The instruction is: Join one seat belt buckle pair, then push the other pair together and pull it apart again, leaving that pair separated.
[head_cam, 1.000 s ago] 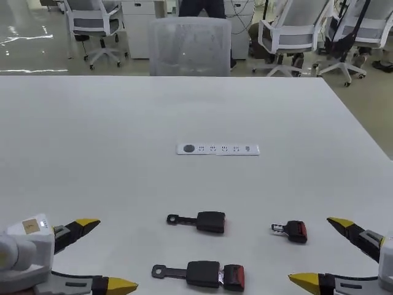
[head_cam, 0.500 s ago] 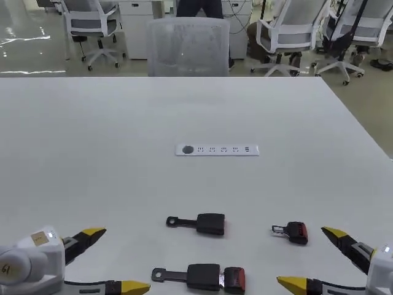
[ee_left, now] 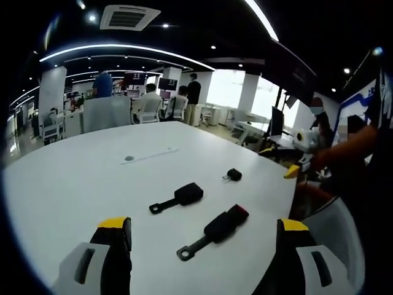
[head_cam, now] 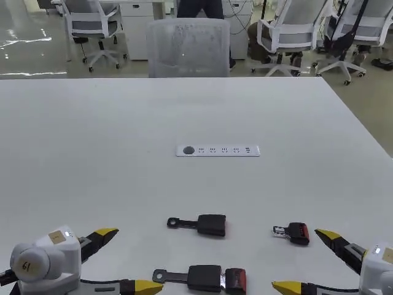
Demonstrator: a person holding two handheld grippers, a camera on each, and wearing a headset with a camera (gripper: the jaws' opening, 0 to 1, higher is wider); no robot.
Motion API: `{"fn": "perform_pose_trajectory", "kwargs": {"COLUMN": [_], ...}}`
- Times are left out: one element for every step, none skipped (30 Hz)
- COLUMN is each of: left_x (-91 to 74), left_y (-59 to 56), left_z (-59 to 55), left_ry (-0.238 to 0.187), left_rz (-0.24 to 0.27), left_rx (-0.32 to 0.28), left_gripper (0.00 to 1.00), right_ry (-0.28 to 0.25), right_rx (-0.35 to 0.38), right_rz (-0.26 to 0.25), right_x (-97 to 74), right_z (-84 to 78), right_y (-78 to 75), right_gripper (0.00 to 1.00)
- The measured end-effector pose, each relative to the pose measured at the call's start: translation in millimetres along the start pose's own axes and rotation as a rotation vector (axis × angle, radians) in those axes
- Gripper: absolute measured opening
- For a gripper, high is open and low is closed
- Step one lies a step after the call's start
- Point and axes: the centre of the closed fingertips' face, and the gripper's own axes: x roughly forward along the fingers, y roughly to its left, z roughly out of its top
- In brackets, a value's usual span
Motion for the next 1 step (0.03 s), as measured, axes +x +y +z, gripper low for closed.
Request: {"fn": "perform_pose_trajectory", "kwargs": {"left_x": [-0.2], "left_y": [-0.6], "left_z": [-1.1], "left_ry": [0.009], "left_rz": [-0.007], "left_rx": [0.008], "left_gripper": [1.00], "right_ry": [0.004], "right_rx": [-0.010], "right_rz": [0.011], "right_x": [0.2], "right_z": [0.3], "right_y": [1.6], "right_gripper": [0.97]}}
